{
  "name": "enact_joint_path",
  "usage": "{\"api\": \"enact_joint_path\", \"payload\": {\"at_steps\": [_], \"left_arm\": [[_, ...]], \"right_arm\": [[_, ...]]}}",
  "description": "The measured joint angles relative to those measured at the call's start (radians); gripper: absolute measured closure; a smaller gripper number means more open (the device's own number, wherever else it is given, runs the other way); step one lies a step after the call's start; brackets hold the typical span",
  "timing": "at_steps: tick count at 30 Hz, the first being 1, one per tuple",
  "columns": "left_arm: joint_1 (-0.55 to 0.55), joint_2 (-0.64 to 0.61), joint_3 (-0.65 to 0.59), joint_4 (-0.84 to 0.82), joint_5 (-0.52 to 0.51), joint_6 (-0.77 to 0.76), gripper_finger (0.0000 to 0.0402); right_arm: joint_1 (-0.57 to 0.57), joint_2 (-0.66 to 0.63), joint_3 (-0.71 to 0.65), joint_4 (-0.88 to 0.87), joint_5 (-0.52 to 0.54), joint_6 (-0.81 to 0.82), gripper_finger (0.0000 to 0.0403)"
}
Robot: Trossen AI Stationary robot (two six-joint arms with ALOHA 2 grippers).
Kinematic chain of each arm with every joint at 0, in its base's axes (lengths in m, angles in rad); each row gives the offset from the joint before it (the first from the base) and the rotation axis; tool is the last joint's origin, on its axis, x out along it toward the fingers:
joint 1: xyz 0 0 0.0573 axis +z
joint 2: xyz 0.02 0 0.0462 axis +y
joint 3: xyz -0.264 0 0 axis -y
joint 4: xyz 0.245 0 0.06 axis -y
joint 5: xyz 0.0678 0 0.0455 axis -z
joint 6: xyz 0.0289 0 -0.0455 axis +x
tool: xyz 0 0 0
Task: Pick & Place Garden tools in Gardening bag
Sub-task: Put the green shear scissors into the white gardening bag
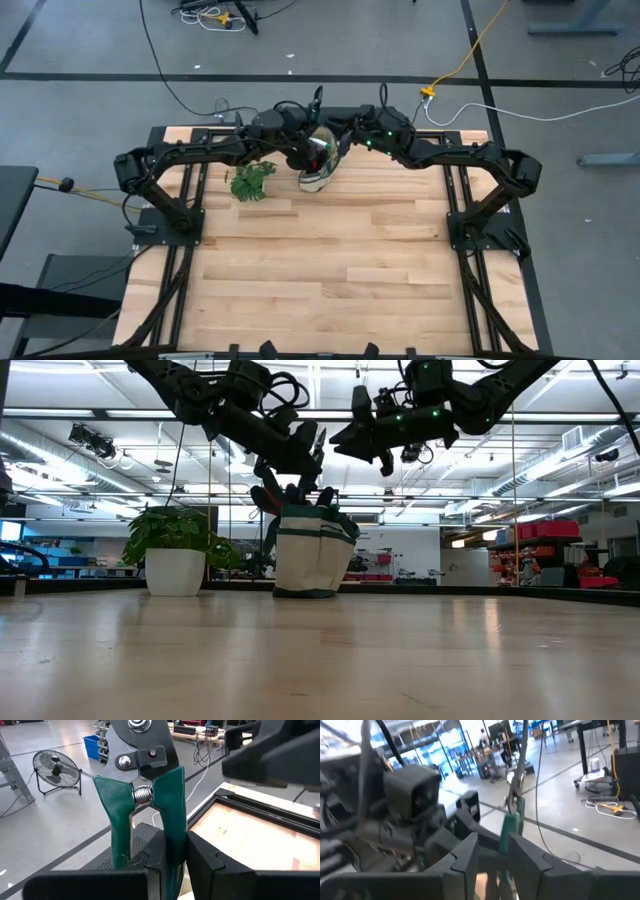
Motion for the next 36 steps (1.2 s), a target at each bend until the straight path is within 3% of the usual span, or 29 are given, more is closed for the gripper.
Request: {"api": "enact_joint_path", "payload": {"at_steps": [12,26,36], "left_arm": [[-0.011,0.0,0.0,0.042,-0.002,0.001,0.0347],[-0.036,0.0,0.0,0.044,-0.002,0.013,0.0347],[-0.039,0.0,0.0,0.045,-0.002,0.011,0.0347]], "right_arm": [[0.0,0.0,0.0,0.129,0.086,0.101,0.0291],[0.0,0.0,0.003,0.178,0.162,0.131,0.0216],[0.01,0.08,0.149,0.064,0.161,0.127,0.0221]]}}
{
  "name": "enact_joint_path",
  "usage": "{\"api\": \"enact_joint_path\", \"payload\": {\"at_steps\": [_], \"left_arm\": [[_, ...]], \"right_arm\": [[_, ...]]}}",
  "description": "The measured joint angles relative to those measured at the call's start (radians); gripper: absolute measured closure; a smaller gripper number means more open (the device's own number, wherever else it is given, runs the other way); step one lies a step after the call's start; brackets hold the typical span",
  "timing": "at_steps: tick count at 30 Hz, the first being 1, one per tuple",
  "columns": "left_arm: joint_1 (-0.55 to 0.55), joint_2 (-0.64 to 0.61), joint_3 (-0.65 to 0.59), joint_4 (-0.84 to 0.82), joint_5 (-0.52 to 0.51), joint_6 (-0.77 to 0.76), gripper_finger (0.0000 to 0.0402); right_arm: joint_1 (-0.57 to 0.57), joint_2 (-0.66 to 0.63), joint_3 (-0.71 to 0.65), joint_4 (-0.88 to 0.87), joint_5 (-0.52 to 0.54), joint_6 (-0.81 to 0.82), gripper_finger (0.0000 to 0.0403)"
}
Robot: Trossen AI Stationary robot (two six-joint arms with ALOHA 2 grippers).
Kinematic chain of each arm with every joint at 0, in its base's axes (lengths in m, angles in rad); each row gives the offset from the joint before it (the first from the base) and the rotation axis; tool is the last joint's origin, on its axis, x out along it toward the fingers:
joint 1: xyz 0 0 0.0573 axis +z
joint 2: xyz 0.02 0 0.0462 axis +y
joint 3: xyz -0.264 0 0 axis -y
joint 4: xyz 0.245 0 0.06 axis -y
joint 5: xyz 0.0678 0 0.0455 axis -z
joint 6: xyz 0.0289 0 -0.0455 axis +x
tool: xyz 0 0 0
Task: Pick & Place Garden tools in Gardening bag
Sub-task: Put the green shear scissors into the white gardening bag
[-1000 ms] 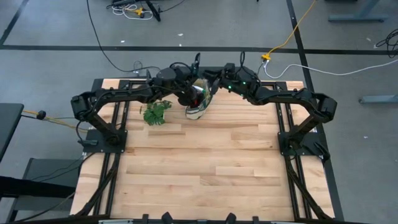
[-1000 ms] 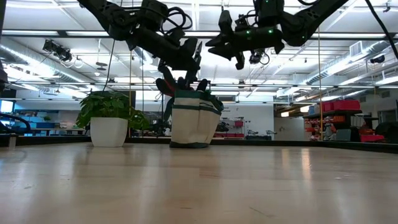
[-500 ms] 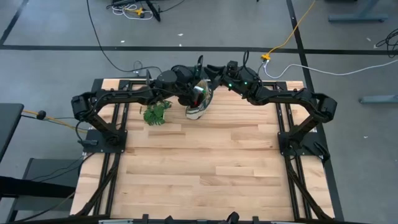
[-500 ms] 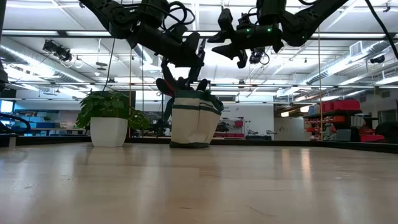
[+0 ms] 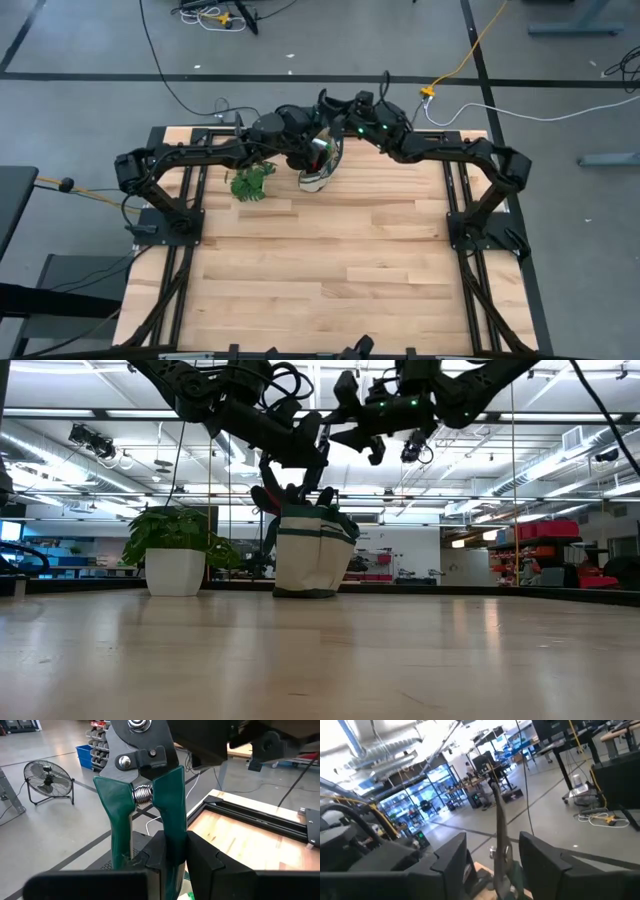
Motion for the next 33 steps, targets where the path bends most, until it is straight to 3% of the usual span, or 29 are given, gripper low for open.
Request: {"api": "enact_joint_path", "payload": {"at_steps": [12,17,26,33], "left_arm": [[-0.004,0.0,0.0,-0.009,0.002,0.016,0.0347],[-0.004,0.0,0.0,-0.01,0.007,0.016,0.0347],[-0.005,-0.001,0.0,-0.014,0.021,0.02,0.0347],[-0.005,-0.001,0.0,-0.019,0.026,0.016,0.0347]], "right_arm": [[-0.011,0.037,0.067,-0.042,-0.027,-0.026,0.0229],[-0.014,0.037,0.067,-0.047,-0.052,-0.026,0.0268],[-0.014,0.037,0.068,-0.07,-0.038,-0.029,0.0381],[-0.015,0.036,0.069,-0.095,-0.04,-0.038,0.0393]]}}
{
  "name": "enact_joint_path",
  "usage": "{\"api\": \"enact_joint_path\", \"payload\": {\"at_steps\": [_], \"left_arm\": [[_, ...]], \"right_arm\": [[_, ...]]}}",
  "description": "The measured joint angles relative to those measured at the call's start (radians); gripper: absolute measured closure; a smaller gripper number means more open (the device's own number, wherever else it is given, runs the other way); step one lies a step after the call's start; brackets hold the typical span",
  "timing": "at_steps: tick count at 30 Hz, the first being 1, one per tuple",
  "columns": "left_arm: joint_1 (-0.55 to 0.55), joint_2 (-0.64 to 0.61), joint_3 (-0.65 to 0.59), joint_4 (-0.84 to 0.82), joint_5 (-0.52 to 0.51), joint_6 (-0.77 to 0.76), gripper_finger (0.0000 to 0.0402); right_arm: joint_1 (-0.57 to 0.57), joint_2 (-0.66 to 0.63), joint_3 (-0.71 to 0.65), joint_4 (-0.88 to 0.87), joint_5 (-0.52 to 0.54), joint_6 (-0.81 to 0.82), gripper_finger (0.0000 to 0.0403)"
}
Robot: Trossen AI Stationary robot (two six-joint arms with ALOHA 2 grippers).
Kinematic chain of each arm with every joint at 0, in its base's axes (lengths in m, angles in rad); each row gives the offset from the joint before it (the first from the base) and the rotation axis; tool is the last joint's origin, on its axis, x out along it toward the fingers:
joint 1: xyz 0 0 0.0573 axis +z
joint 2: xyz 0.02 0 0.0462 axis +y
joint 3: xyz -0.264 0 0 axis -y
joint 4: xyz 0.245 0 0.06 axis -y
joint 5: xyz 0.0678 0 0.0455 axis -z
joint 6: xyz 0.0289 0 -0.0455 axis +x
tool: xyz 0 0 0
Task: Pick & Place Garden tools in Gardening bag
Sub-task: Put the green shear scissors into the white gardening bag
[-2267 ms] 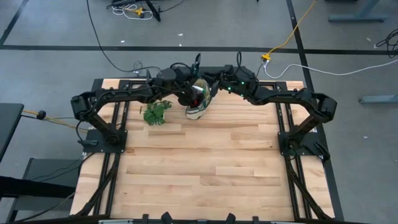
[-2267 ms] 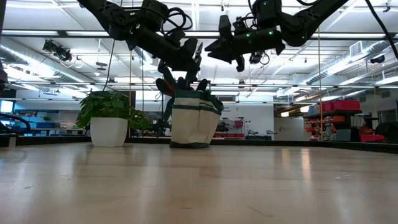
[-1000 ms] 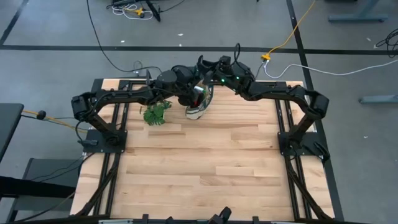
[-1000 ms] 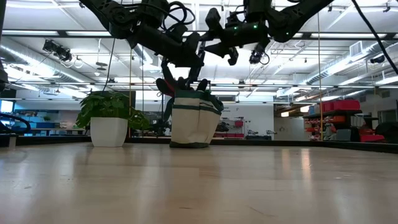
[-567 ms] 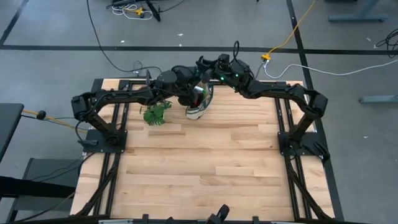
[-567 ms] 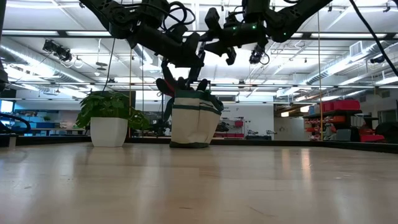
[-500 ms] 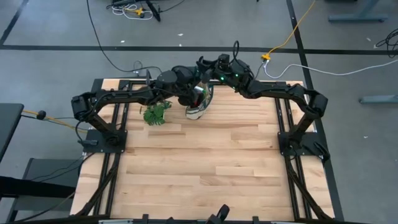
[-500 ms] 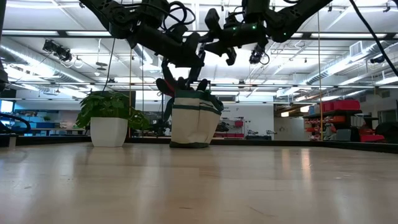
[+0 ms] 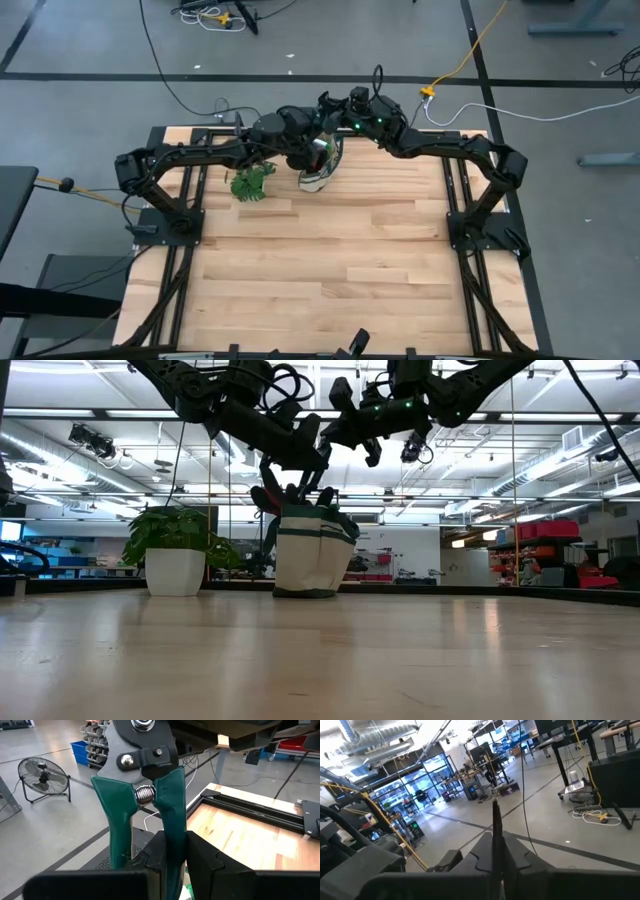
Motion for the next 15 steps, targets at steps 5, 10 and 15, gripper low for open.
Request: {"api": "enact_joint_path", "payload": {"at_steps": [5,10,15], "left_arm": [[0.0,0.0,0.0,-0.001,0.001,-0.001,0.0347],[0.0,0.0,0.0,-0.005,0.003,-0.005,0.0323],[0.0,-0.001,0.001,0.004,0.013,-0.006,0.0293]], "right_arm": [[0.0,-0.001,0.001,-0.011,-0.001,-0.014,0.0397],[0.0,-0.001,0.001,-0.016,-0.01,-0.015,0.0398],[0.001,0.002,-0.001,-0.037,-0.02,-0.02,0.0399]]}}
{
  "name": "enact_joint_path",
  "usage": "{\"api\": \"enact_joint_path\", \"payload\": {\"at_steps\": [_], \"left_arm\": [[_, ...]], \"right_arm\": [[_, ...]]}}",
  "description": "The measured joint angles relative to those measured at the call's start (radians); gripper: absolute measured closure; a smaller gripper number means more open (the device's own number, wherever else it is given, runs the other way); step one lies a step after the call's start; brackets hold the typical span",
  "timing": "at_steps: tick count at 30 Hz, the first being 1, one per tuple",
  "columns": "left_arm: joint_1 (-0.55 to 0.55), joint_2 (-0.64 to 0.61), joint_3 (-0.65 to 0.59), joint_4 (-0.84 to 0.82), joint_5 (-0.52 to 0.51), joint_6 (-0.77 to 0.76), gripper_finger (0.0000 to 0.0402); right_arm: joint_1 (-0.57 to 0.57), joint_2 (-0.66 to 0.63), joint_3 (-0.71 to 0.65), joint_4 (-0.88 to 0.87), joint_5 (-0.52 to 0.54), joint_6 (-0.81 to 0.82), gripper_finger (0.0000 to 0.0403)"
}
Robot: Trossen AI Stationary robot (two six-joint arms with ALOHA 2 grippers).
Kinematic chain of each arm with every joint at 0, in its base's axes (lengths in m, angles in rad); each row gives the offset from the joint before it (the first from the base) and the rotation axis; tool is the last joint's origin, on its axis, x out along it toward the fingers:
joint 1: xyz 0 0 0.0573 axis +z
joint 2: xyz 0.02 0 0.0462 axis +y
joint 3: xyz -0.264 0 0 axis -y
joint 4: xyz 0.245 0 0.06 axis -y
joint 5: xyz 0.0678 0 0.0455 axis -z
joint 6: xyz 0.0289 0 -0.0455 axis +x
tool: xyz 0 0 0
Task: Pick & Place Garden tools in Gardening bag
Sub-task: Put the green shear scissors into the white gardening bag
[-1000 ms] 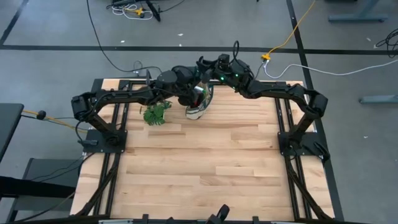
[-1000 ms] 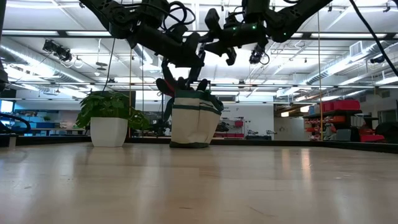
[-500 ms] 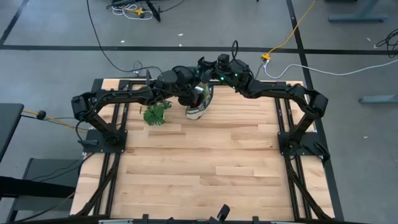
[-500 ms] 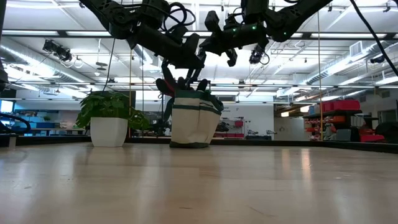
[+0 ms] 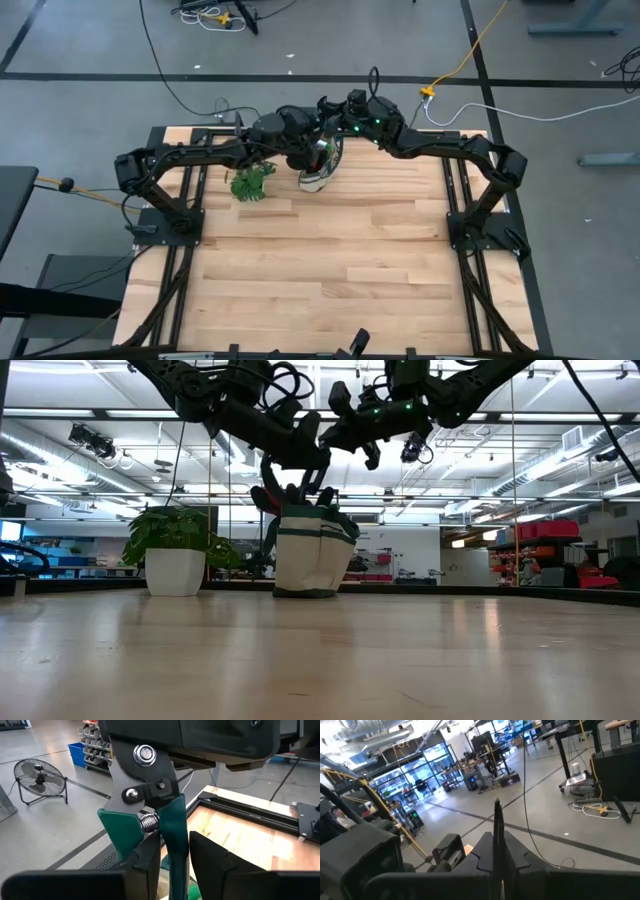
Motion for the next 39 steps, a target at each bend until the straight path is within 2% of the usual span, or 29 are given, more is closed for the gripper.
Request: {"api": "enact_joint_path", "payload": {"at_steps": [9,16,24,32,39], "left_arm": [[0.001,0.0,0.0,-0.001,0.024,-0.021,0.0304],[0.001,0.0,0.0,-0.003,0.021,-0.013,0.0297],[0.0,0.001,0.0,0.008,-0.029,-0.007,0.025],[0.001,-0.017,0.0,0.016,-0.031,-0.009,0.0191],[0.0,-0.088,0.0,-0.017,-0.024,0.004,0.0181]], "right_arm": [[-0.013,0.0,0.0,-0.014,-0.026,0.001,0.0399],[-0.013,-0.001,0.0,-0.019,-0.047,-0.019,0.0399],[-0.029,-0.001,0.0,-0.07,-0.046,-0.039,0.0399],[-0.034,-0.001,-0.002,-0.093,-0.072,-0.044,0.0401],[-0.038,-0.001,0.0,-0.101,-0.074,-0.05,0.0401]]}}
